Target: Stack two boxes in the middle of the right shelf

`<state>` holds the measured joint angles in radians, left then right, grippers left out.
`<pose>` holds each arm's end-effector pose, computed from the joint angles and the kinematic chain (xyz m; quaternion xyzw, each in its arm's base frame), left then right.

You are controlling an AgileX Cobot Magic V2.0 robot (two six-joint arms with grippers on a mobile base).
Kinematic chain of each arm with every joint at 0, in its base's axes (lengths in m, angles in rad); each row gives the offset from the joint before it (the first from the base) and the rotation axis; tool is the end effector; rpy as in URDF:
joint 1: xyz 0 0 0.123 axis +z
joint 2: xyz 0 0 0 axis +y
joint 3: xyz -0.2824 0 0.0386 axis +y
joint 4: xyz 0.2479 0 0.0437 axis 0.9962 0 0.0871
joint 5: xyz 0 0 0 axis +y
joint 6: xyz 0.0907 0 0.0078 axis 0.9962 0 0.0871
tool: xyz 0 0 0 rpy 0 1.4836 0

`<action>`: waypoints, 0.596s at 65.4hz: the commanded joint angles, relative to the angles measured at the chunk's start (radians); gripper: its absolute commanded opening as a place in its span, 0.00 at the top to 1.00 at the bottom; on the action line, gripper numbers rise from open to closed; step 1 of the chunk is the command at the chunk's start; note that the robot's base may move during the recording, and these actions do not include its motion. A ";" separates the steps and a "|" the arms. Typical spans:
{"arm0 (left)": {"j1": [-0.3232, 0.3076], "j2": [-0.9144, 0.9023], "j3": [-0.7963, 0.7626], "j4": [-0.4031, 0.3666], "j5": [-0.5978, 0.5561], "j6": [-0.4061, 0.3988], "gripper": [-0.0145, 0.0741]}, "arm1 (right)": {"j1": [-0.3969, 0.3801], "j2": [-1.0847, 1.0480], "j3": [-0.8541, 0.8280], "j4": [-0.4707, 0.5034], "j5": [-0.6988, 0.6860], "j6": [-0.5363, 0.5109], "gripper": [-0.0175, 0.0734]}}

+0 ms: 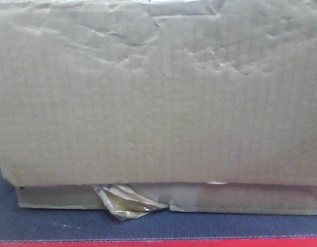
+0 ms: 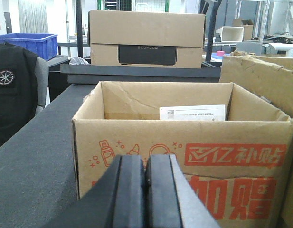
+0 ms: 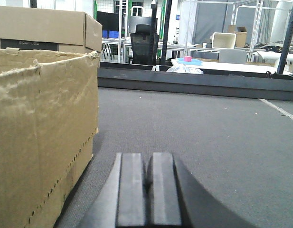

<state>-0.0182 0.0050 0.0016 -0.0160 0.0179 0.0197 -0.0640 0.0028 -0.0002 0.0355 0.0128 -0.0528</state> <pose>0.0568 -0.0011 0.2107 0.0076 0.6846 -0.0054 0.7289 0.0564 -0.0036 0.2118 0.0157 0.6811 -0.0296 0.7314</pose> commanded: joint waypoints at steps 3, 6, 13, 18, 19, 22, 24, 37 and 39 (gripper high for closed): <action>0.005 -0.005 -0.002 0.000 -0.018 0.003 0.94 | -0.003 -0.003 0.000 0.004 -0.020 -0.001 0.98; 0.005 -0.005 -0.002 0.000 -0.018 0.003 0.94 | -0.003 -0.003 0.000 0.004 -0.020 -0.001 0.98; 0.005 -0.005 -0.002 0.000 -0.045 0.003 0.94 | -0.003 -0.003 0.000 0.004 -0.020 -0.001 0.98; 0.005 -0.005 -0.002 0.000 -0.046 0.003 0.94 | -0.003 -0.003 0.000 0.004 -0.020 -0.001 0.98; 0.005 -0.005 -0.002 0.000 -0.046 0.003 0.94 | -0.003 -0.003 0.000 0.004 -0.020 -0.001 0.98; 0.005 -0.005 -0.002 0.000 -0.056 0.003 0.94 | -0.003 -0.003 0.000 0.004 -0.020 -0.001 0.98; 0.005 -0.005 -0.002 0.000 -0.065 0.003 0.94 | -0.003 -0.003 0.000 0.004 -0.020 -0.001 0.98; 0.005 -0.005 -0.002 0.000 -0.086 0.003 0.94 | -0.003 -0.003 0.000 0.004 -0.020 -0.001 0.98; 0.005 -0.005 -0.012 0.000 -0.070 0.003 0.94 | -0.003 -0.003 0.000 0.004 -0.020 -0.001 0.98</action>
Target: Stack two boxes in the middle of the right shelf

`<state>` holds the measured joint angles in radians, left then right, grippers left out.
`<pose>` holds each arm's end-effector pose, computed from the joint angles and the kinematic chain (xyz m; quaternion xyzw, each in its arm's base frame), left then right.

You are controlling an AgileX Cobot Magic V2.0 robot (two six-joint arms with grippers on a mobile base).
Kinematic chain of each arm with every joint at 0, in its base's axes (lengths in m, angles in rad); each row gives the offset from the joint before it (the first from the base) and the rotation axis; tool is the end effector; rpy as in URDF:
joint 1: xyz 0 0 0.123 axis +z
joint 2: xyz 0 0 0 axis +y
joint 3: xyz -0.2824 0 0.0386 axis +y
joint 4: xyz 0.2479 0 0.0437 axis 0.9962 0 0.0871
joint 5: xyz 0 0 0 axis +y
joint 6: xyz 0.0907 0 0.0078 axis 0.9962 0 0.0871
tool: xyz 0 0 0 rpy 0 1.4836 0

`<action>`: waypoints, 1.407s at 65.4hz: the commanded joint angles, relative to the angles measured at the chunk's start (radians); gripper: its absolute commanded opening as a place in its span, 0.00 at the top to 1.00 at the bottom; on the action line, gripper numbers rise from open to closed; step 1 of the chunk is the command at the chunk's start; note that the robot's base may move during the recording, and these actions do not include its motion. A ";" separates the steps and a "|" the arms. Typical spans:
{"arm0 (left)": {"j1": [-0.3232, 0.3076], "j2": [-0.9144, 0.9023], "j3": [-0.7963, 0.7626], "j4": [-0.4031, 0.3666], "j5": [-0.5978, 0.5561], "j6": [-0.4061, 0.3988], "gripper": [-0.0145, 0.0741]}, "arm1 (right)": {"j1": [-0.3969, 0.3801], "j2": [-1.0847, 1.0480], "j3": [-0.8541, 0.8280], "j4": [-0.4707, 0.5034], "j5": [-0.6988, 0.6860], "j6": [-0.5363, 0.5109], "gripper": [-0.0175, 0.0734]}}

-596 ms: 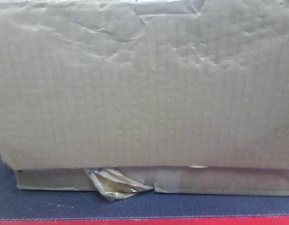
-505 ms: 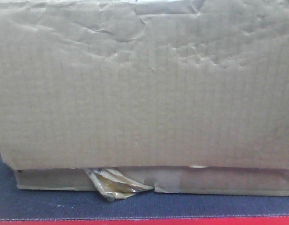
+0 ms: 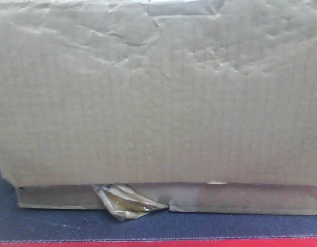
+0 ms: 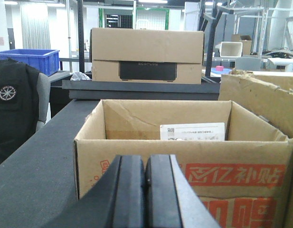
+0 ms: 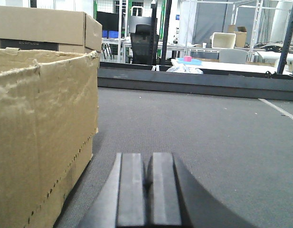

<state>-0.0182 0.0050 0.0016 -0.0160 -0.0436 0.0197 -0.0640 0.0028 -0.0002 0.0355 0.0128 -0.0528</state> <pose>0.0563 -0.0010 0.2162 0.0070 0.6618 -0.0052 0.7496 0.0564 -0.0036 0.2118 0.0157 0.6811 -0.0296 0.7314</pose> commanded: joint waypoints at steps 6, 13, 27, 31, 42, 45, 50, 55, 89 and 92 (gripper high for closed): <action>0.005 -0.005 -0.100 0.000 0.119 0.003 0.94 | -0.003 -0.003 0.000 0.004 -0.020 -0.001 0.98; 0.005 0.002 -0.225 0.000 0.256 0.003 0.94 | -0.003 -0.003 0.000 0.004 -0.020 -0.001 0.98; 0.005 0.196 -0.473 0.000 0.489 0.003 0.94 | -0.003 -0.003 0.000 0.004 -0.020 -0.001 0.98; 0.005 0.279 -0.544 0.000 0.575 0.003 0.94 | -0.003 -0.003 0.000 0.004 -0.020 -0.001 0.98; 0.005 0.544 -0.749 -0.003 0.805 0.003 0.94 | -0.003 -0.003 0.000 0.004 -0.020 -0.001 0.98; 0.005 0.615 -0.802 -0.007 0.837 0.003 0.94 | -0.003 -0.003 0.000 0.004 -0.020 -0.001 0.98; 0.005 0.692 -0.856 -0.007 0.850 0.003 0.94 | -0.003 -0.003 0.000 0.004 -0.020 -0.001 0.98; 0.005 0.749 -0.888 -0.015 0.850 0.003 0.94 | -0.003 -0.003 0.000 0.004 -0.020 -0.001 0.98; 0.196 1.209 -1.240 -0.173 1.043 0.206 0.94 | -0.003 -0.003 0.000 0.004 -0.020 -0.001 0.98; 0.218 1.240 -1.266 -0.203 1.056 0.225 0.94 | -0.003 -0.003 0.000 0.004 -0.020 -0.001 0.98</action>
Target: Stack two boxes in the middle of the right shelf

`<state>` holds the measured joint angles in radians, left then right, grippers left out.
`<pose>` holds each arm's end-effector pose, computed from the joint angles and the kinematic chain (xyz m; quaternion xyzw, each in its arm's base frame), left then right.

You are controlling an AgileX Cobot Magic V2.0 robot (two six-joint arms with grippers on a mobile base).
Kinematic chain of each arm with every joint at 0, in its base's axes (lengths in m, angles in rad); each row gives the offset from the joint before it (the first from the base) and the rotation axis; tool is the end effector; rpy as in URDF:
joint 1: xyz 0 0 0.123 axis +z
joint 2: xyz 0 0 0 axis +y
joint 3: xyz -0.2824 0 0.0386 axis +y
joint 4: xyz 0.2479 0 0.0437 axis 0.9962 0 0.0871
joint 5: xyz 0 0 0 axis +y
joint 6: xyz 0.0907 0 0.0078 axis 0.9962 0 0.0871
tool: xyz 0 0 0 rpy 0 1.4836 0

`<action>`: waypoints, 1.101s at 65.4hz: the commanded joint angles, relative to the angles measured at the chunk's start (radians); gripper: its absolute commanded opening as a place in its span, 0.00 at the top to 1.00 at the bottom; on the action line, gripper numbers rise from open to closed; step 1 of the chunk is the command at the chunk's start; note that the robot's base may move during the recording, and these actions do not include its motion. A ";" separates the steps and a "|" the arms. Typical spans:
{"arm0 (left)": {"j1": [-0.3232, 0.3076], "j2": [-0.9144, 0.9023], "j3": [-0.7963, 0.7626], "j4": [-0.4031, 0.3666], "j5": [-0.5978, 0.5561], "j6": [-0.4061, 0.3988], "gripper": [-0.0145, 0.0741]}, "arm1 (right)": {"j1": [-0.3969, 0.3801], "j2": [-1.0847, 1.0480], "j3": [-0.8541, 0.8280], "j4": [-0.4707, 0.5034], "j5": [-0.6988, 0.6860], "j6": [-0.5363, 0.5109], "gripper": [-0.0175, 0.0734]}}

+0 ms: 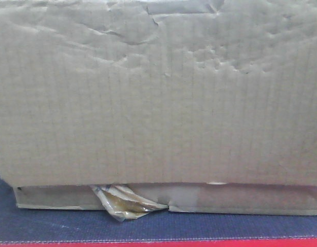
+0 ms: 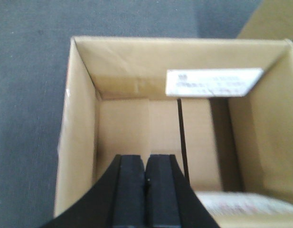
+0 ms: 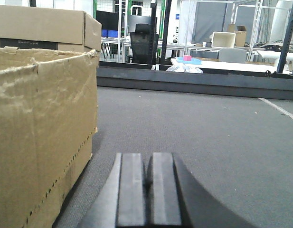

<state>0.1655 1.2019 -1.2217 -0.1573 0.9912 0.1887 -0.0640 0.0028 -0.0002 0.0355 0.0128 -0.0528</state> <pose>0.2374 0.0275 0.3794 -0.0075 0.9389 -0.0161 0.3438 0.0564 -0.0036 0.2118 0.0157 0.6811 -0.0296 0.7314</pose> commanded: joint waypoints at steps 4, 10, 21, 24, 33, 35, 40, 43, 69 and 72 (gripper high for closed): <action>0.055 0.084 -0.077 -0.065 0.036 0.070 0.94 | -0.003 -0.003 0.000 0.004 -0.020 -0.001 0.98; 0.081 0.123 -0.109 -0.049 0.034 0.070 0.94 | -0.003 -0.003 0.000 0.004 -0.020 -0.001 0.98; 0.091 0.154 -0.123 0.017 0.052 0.070 0.86 | -0.003 -0.003 0.000 0.004 -0.020 -0.001 0.98; 0.091 0.162 -0.123 0.038 0.066 0.070 0.78 | -0.003 -0.003 0.000 0.004 -0.020 -0.001 0.98; 0.091 0.191 -0.123 0.097 0.086 0.070 0.49 | -0.003 -0.003 0.000 0.004 -0.020 -0.001 0.98; 0.091 0.199 -0.123 0.097 0.086 0.070 0.45 | -0.003 -0.003 0.000 0.004 -0.020 -0.001 0.98; 0.091 0.234 -0.123 0.089 0.080 0.070 0.41 | -0.003 -0.003 0.000 0.004 -0.020 -0.001 0.98; 0.091 0.254 -0.123 0.090 0.080 0.070 0.42 | -0.003 -0.003 0.000 0.004 -0.020 -0.001 0.98; 0.091 0.406 -0.125 0.071 0.057 0.070 0.45 | -0.003 -0.003 0.000 0.004 -0.020 -0.001 0.98; 0.091 0.411 -0.125 0.054 0.057 0.070 0.50 | -0.003 -0.003 0.000 0.004 -0.020 -0.001 0.98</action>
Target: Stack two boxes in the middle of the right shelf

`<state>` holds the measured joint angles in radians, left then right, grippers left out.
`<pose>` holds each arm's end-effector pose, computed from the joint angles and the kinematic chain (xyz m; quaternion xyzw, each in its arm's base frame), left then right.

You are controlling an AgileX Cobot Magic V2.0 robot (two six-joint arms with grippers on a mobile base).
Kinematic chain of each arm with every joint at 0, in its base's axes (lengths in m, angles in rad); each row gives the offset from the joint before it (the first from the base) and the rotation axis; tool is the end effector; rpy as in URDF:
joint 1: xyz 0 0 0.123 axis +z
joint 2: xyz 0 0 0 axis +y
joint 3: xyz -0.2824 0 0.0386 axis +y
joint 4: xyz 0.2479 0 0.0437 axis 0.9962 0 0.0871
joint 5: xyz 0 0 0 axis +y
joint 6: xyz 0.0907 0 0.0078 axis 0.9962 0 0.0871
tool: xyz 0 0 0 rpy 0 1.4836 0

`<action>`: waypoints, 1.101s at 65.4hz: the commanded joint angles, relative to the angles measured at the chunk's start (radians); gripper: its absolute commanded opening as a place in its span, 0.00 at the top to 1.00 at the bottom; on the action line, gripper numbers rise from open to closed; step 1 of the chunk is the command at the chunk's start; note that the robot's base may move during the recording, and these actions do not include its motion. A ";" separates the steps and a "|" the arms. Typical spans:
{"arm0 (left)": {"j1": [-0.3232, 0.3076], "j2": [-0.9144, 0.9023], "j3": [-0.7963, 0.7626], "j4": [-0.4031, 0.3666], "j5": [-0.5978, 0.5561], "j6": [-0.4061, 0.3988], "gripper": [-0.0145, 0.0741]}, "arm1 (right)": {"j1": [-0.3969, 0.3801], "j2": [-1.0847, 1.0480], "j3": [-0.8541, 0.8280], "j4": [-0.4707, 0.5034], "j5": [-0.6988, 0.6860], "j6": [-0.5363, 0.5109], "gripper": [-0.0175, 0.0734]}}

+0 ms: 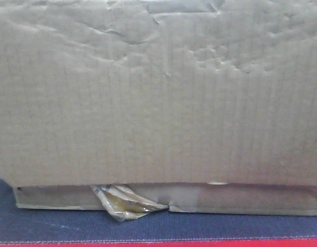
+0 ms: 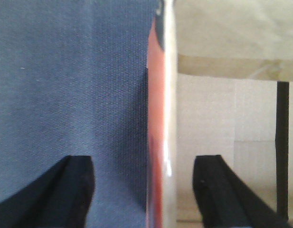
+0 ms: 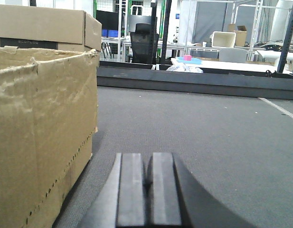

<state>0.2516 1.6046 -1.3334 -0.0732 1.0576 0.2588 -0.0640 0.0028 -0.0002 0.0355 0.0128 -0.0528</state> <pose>0.3191 0.0760 0.2936 -0.0089 0.9859 0.0081 0.1671 0.0564 -0.0036 0.2118 0.0157 0.6811 -0.0296 0.7314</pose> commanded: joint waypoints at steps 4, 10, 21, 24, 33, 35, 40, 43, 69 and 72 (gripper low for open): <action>0.005 0.008 -0.014 -0.047 -0.009 0.000 0.62 | -0.003 -0.003 0.000 0.004 -0.020 -0.001 0.98; 0.005 0.008 -0.022 -0.055 -0.020 0.000 0.83 | -0.003 -0.003 0.000 0.004 -0.020 -0.001 0.98; 0.005 0.004 -0.058 -0.055 0.006 -0.035 0.96 | -0.003 -0.003 0.000 0.004 -0.020 -0.001 0.98; 0.005 -0.003 -0.074 -0.053 0.017 -0.035 0.96 | -0.003 -0.003 0.000 0.004 -0.020 -0.001 0.98; 0.005 -0.039 -0.139 -0.044 0.036 -0.078 0.96 | -0.003 -0.003 0.000 0.004 -0.020 -0.001 0.98; 0.005 -0.047 -0.157 -0.040 0.036 -0.090 0.96 | -0.003 -0.003 0.000 0.004 -0.020 -0.001 0.98; 0.005 -0.067 -0.214 -0.019 0.042 -0.128 0.96 | -0.003 -0.003 0.000 0.004 -0.020 -0.001 0.98; 0.005 -0.078 -0.249 0.001 0.045 -0.155 0.96 | -0.003 -0.003 0.000 0.004 -0.020 -0.001 0.98; -0.104 -0.101 -0.671 0.032 0.139 -0.328 0.96 | -0.003 -0.003 0.000 0.004 -0.020 -0.001 0.98; -0.172 -0.101 -0.713 0.065 0.148 -0.373 0.96 | -0.003 -0.003 0.000 0.004 -0.020 -0.001 0.98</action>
<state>0.1566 1.5191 -1.9775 -0.0121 1.1901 -0.0604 -0.0640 0.0028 -0.0002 0.0372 0.0128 -0.0528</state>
